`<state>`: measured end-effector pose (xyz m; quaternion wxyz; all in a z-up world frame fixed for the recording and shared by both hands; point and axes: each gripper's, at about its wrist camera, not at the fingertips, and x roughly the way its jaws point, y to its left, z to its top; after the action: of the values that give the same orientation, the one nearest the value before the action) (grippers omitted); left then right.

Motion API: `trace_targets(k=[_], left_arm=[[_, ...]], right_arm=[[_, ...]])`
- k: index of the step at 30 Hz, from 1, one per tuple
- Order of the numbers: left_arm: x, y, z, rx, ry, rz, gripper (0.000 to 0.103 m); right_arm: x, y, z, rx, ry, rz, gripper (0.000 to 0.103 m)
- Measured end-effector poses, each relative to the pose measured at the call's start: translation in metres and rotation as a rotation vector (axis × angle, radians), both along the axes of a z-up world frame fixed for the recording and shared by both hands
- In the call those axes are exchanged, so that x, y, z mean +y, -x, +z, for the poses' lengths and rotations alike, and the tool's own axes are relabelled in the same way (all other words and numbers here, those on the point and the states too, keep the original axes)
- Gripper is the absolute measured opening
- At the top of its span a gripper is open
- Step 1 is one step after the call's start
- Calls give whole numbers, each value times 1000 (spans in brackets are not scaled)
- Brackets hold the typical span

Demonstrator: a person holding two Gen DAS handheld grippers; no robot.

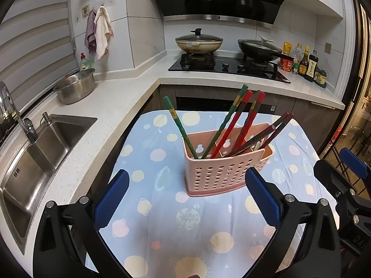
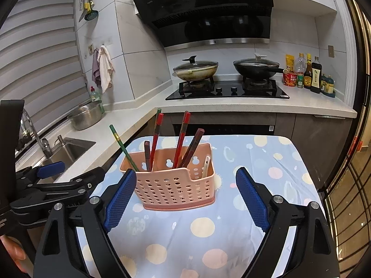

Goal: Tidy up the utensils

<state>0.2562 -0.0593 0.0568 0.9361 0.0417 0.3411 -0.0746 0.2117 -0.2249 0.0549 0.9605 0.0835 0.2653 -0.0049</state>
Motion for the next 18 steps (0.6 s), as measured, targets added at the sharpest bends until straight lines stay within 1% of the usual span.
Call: trace_targets(k=[2,4,5,11,15,18], left_arm=[[0,1,-1,3,0,4,96],[0,2,-3,7,-1,6,96],[0,3,-3,10,-3,8,96],[2,7,-8,18,-6,21,96],[3,12,-10,14,-21,35,96],[4,16,-11,11,-34,43,96]], right_arm=[[-2,2,-2,3,-3,-9,85],[-4,5,-3,4,-1,-18,88],[-4,7,-4,-5,2,-21,98],[-6,16,-5,-22,36,-49,97],[-8,20,-9,8,58,-73,97],[-9,25,-11,13,56,-79,97]])
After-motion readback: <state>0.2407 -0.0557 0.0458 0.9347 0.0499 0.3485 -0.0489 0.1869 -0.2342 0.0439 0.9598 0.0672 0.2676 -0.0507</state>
